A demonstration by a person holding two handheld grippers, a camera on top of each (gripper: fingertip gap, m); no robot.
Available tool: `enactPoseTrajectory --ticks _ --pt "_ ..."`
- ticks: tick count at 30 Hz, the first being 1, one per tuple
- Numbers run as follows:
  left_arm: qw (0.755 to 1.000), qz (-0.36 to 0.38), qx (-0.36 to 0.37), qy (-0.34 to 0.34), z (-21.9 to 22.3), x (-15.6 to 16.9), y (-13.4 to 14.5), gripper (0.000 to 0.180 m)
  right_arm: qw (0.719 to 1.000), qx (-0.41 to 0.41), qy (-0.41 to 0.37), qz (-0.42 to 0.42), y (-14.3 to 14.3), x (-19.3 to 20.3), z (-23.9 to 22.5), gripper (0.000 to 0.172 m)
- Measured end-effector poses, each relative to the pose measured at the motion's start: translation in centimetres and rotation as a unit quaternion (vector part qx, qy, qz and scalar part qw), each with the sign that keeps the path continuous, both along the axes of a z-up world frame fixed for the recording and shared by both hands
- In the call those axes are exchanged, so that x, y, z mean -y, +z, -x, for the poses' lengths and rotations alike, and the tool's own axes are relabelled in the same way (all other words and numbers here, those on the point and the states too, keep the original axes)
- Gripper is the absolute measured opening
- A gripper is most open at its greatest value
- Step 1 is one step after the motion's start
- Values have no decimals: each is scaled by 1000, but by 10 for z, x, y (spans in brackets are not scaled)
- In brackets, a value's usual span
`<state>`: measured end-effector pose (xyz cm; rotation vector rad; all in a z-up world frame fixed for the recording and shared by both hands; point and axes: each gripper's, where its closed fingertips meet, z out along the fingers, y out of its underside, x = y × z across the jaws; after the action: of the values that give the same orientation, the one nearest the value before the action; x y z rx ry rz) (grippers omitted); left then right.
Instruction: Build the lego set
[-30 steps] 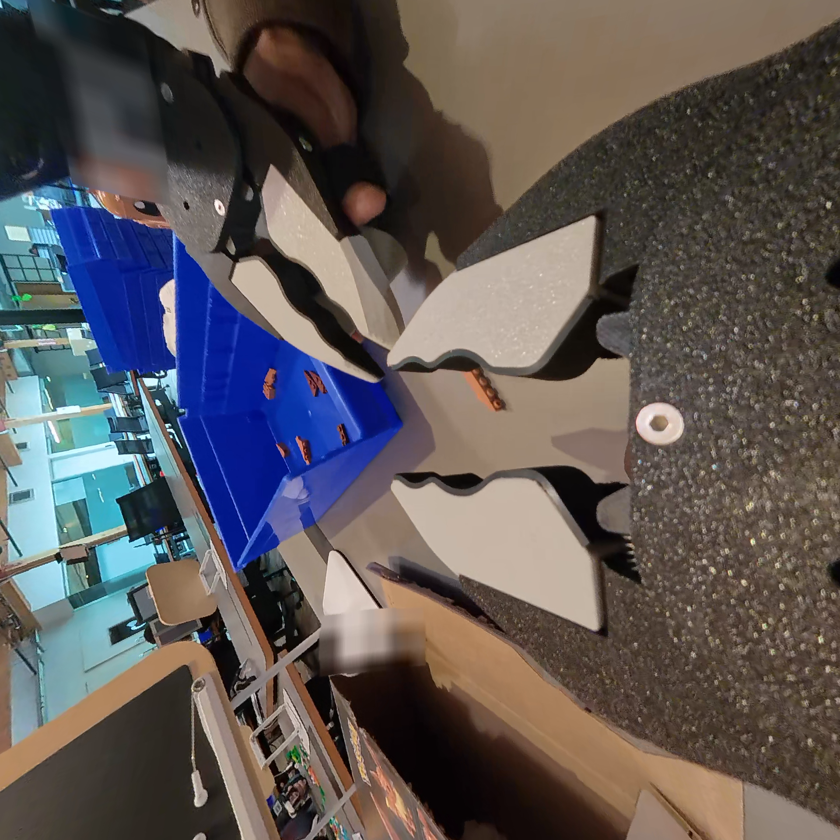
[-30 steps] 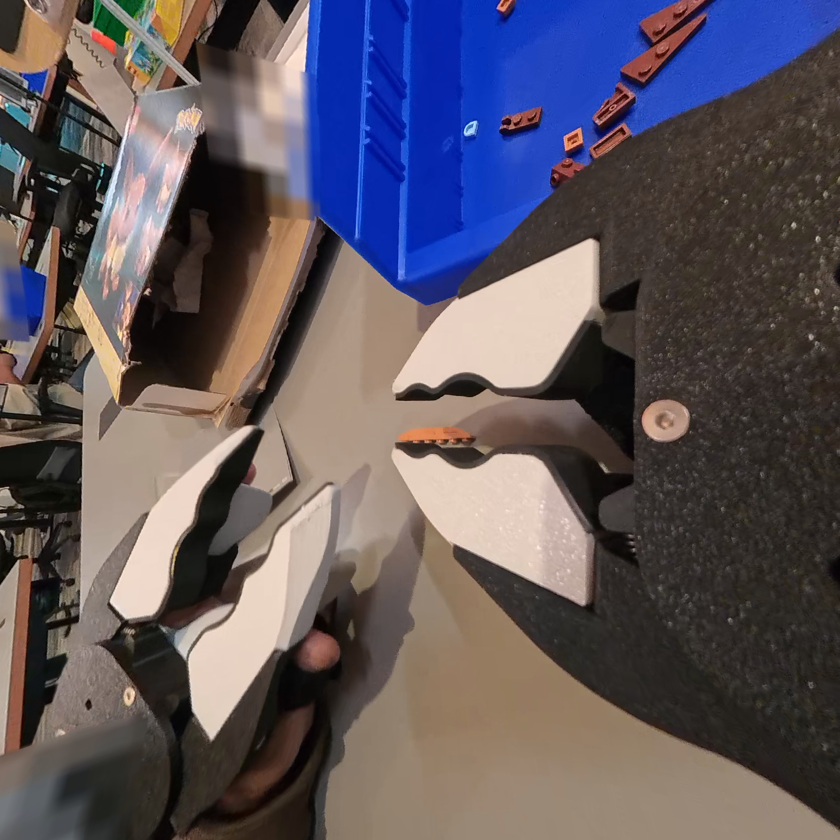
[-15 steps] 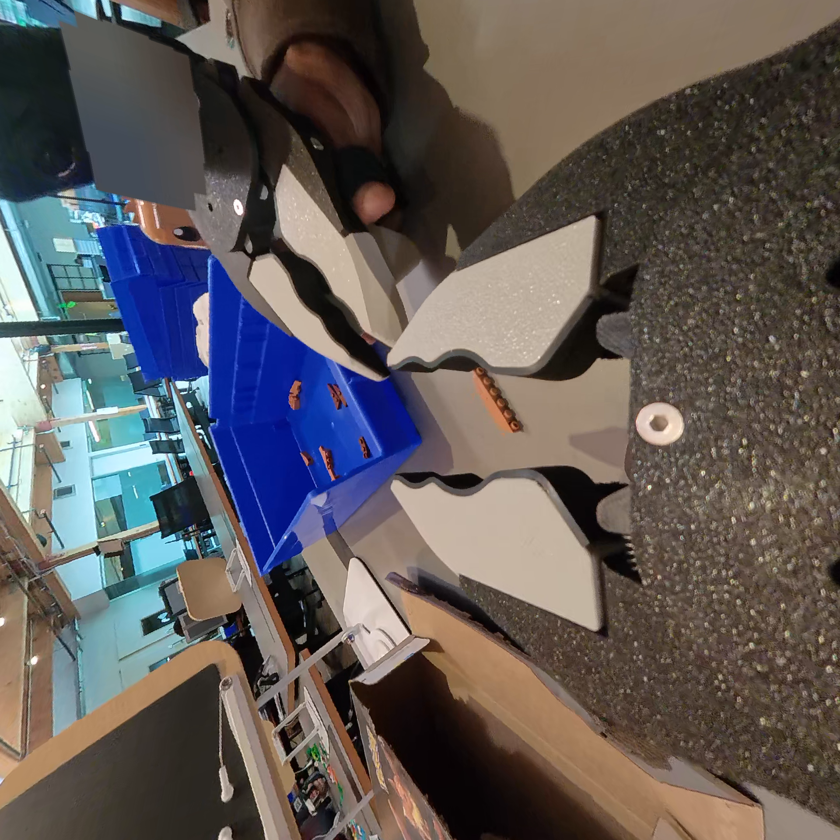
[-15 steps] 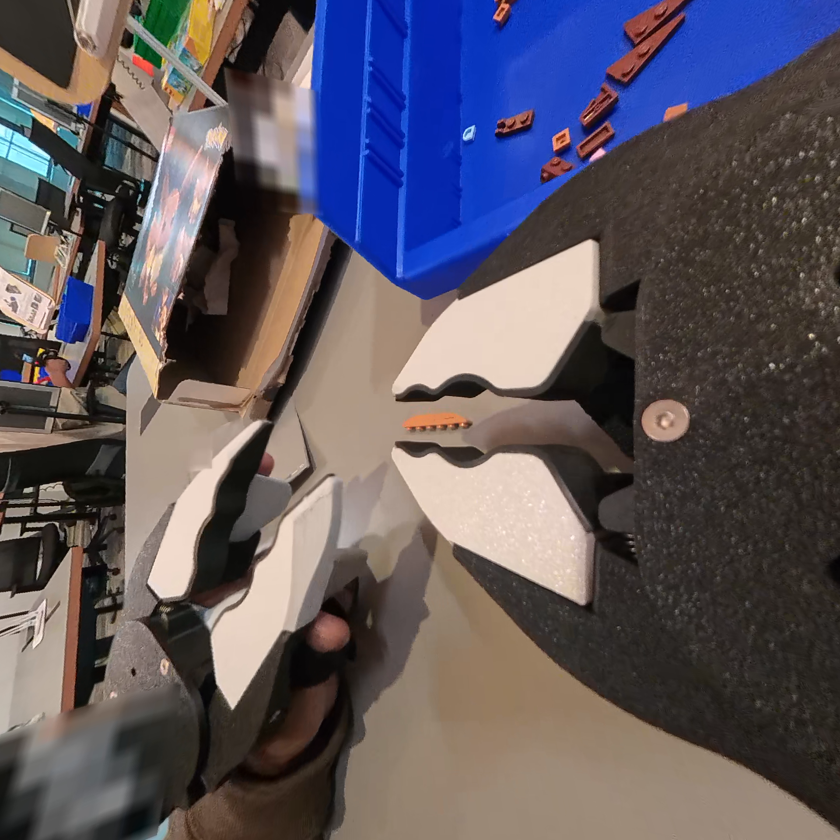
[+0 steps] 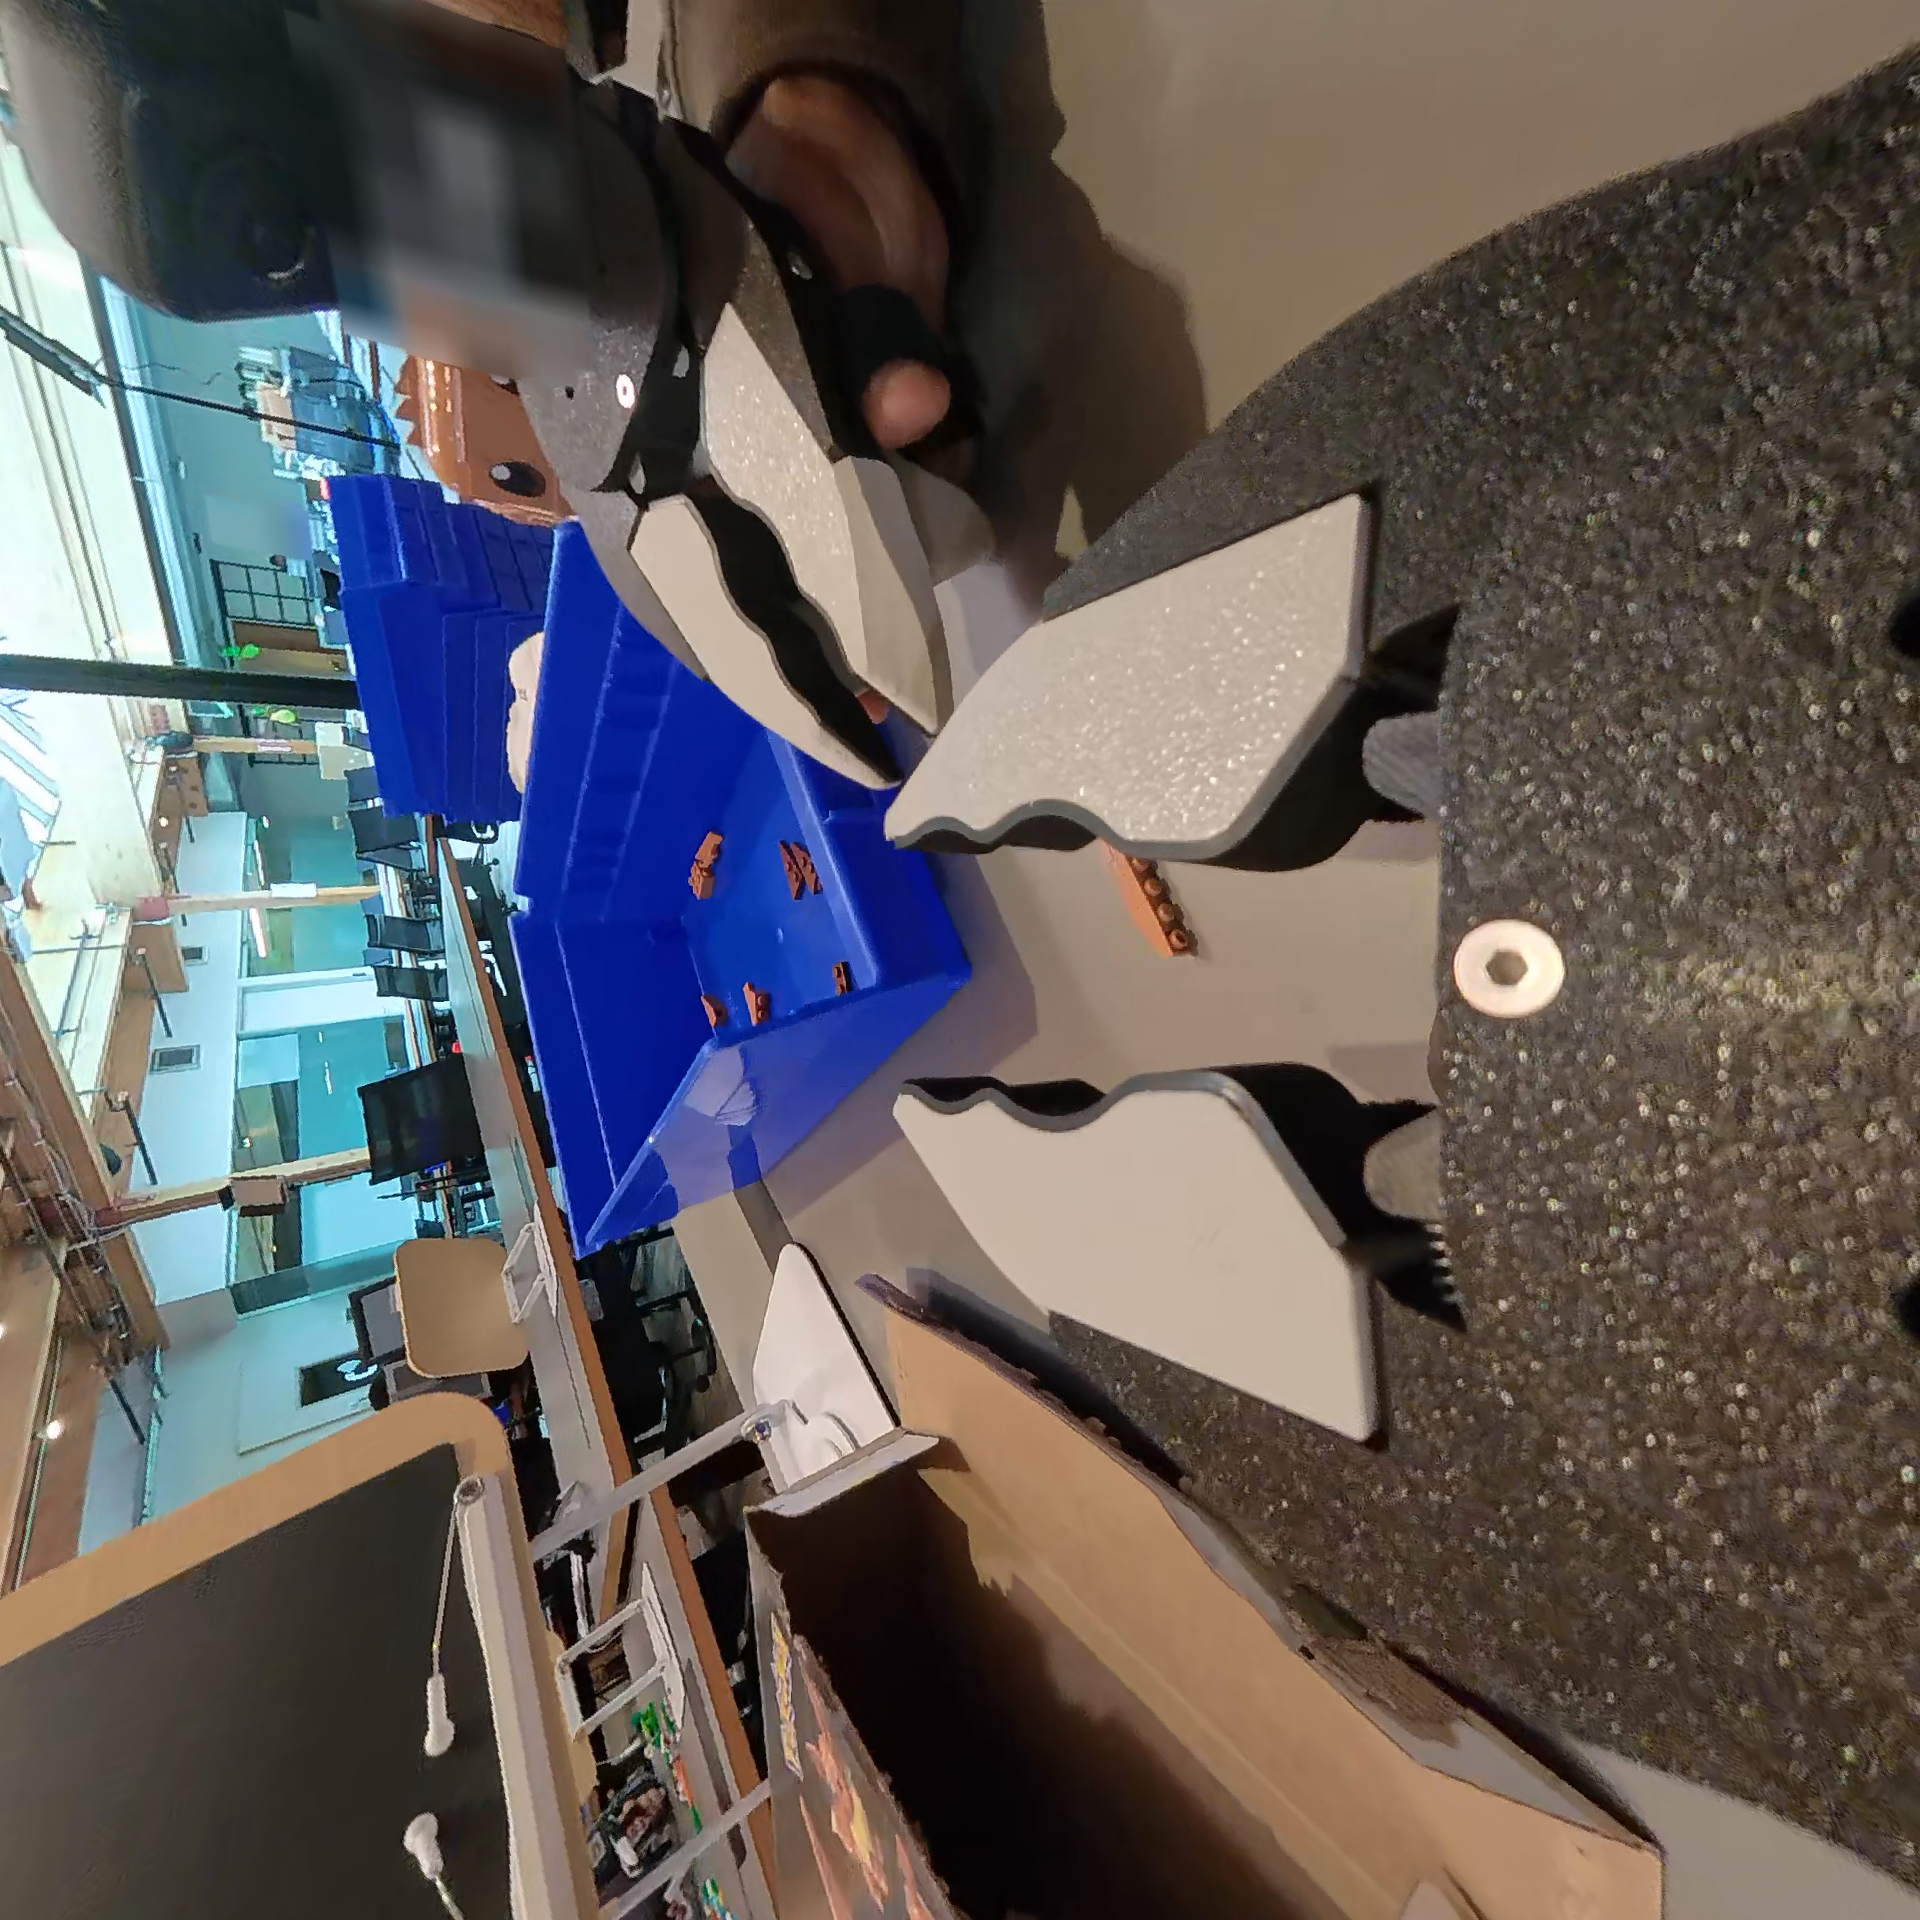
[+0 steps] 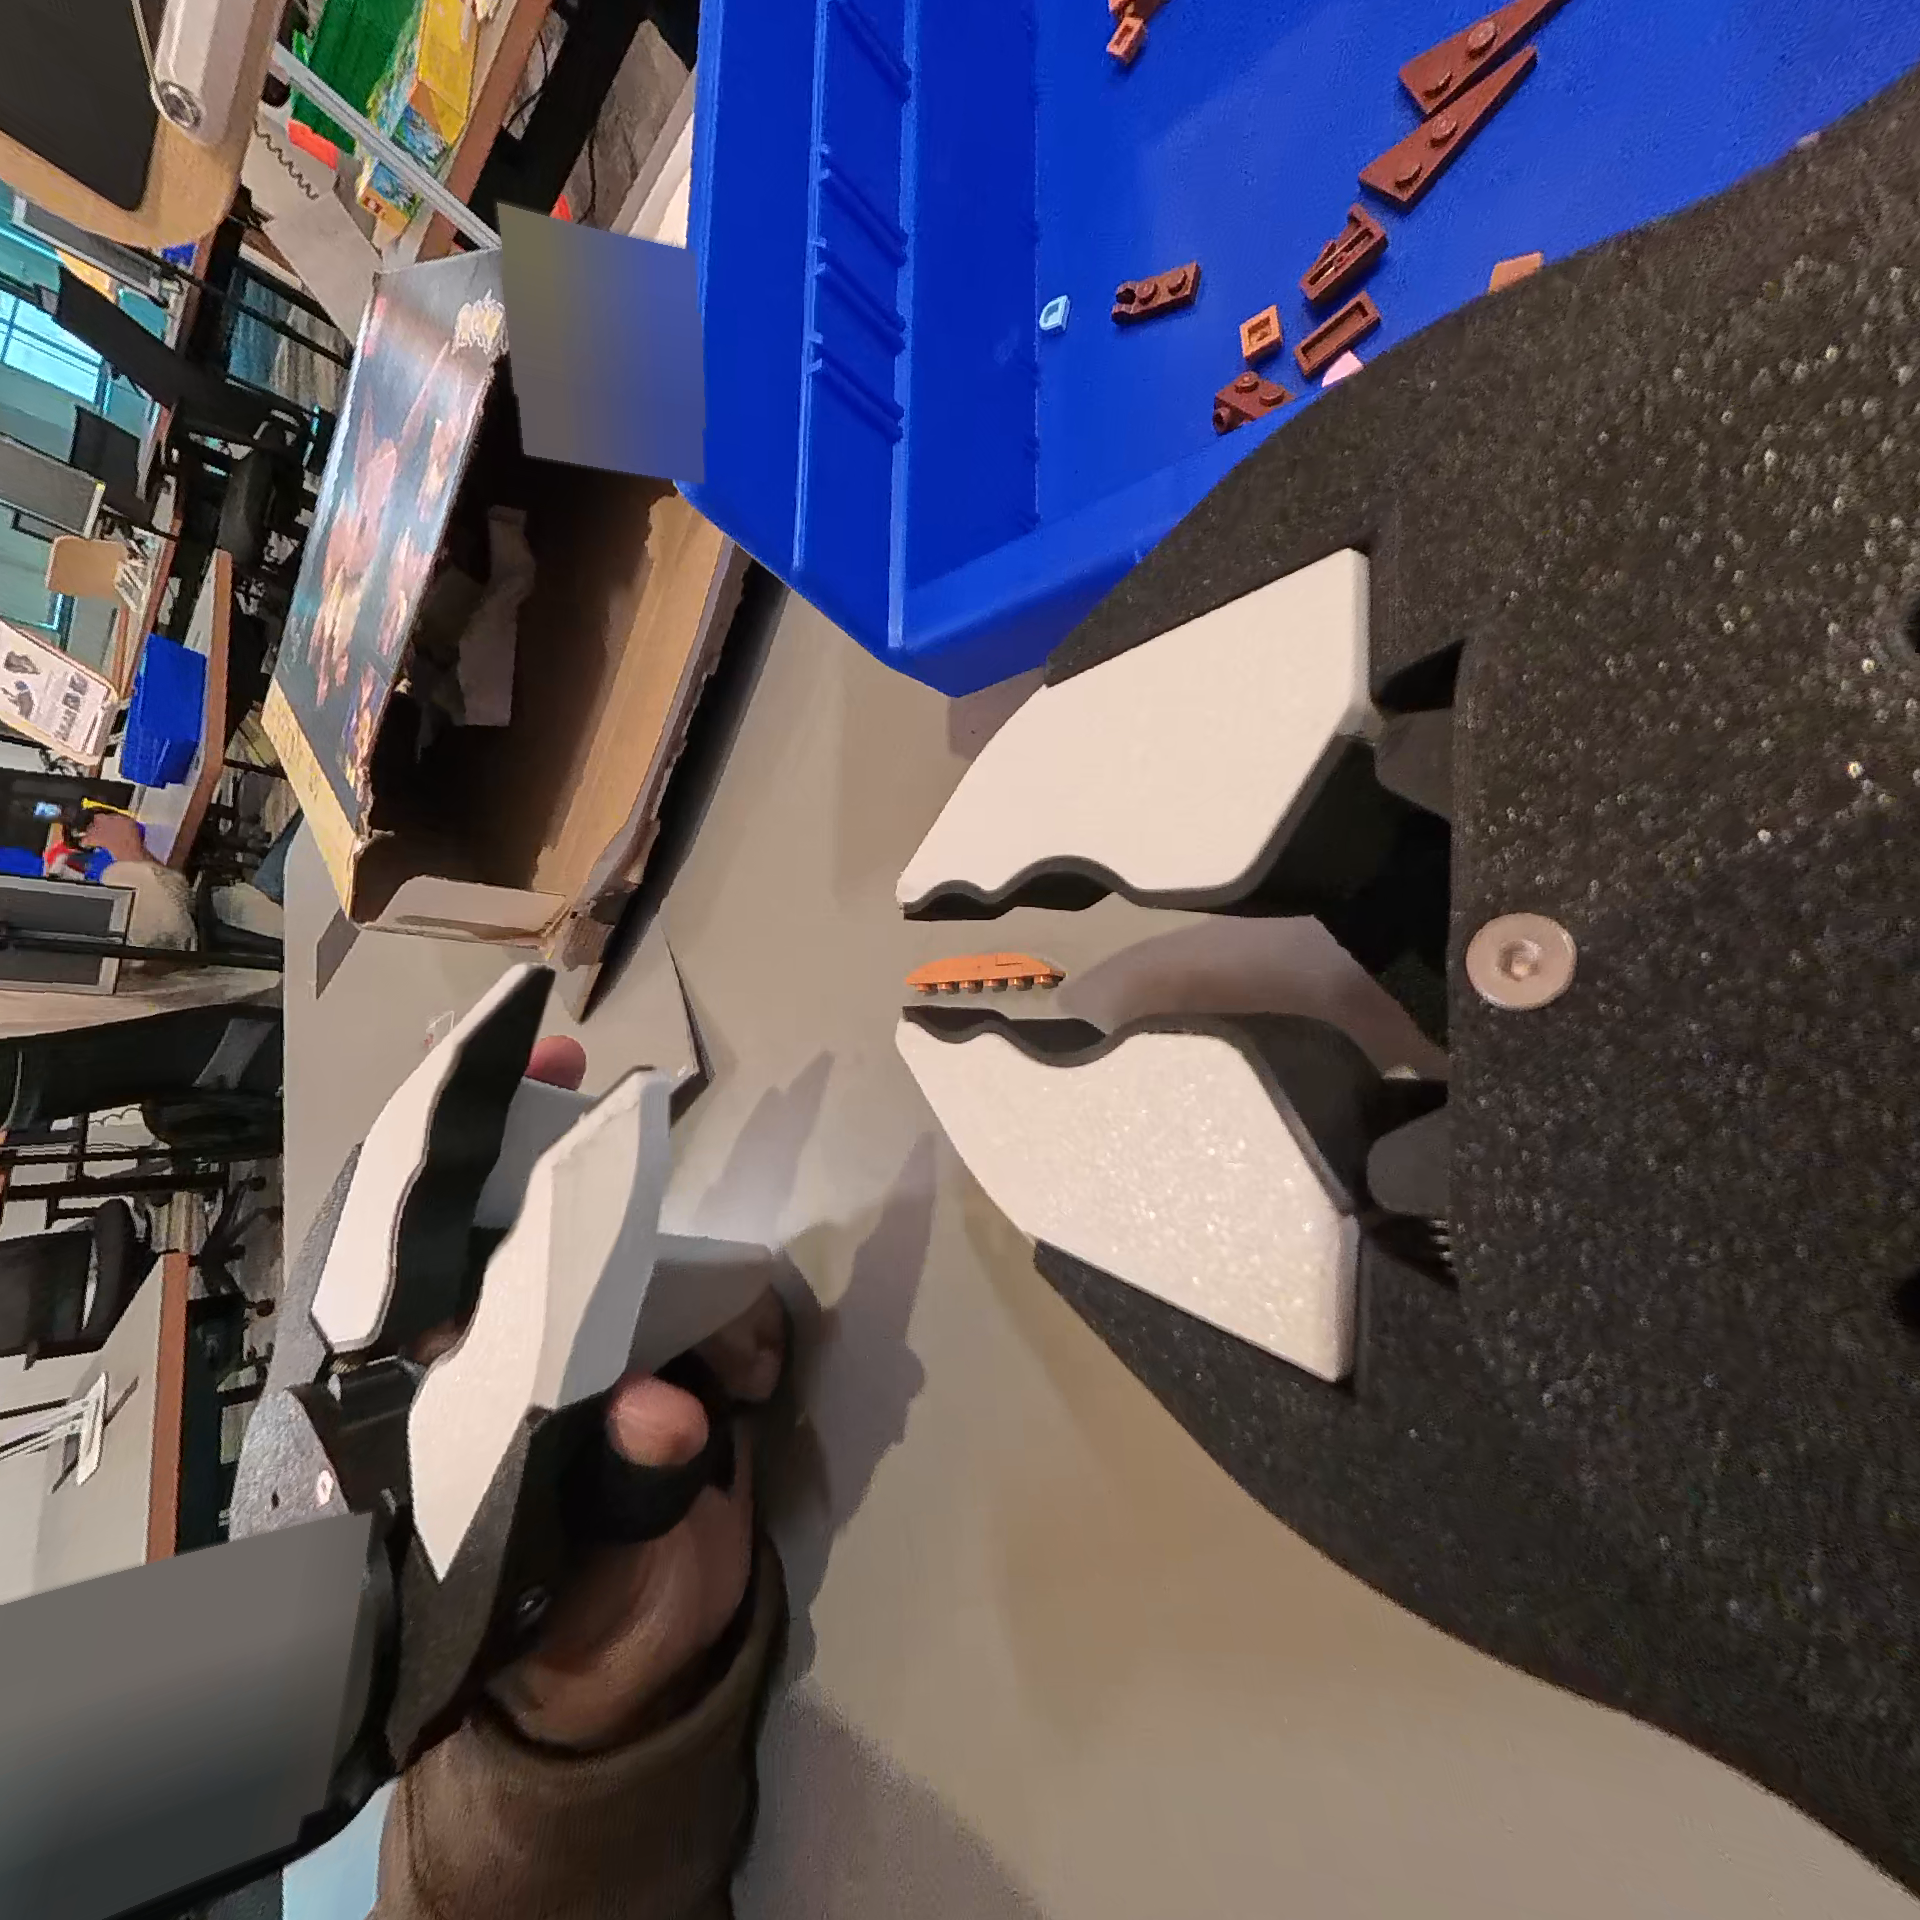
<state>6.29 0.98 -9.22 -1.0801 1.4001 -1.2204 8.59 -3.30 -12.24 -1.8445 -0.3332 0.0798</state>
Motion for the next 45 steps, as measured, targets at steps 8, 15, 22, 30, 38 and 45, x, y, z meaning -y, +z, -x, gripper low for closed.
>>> enactPoseTrajectory --ticks 8,15,22,30,38,45 --pt "1000 -3 -2 -5 0 2 -1 40 1000 3 -3 3 -1 0 0 15" --pt "1000 -17 -7 -9 -1 5 -3 40 1000 7 -4 5 -2 1 0 15" --pt "1000 -18 -12 -10 -2 6 -5 40 1000 10 -1 12 -4 1 2 15" --pt "1000 -21 -11 -12 -2 7 -4 40 1000 21 4 13 -5 1 5 15" --pt "999 -31 -11 -6 -3 6 -5 40 995 101 -11 -16 52 1 -24 14" --pt "999 -41 -5 -6 -1 8 -4 39 912 233 47 335 26 0 -127 12"
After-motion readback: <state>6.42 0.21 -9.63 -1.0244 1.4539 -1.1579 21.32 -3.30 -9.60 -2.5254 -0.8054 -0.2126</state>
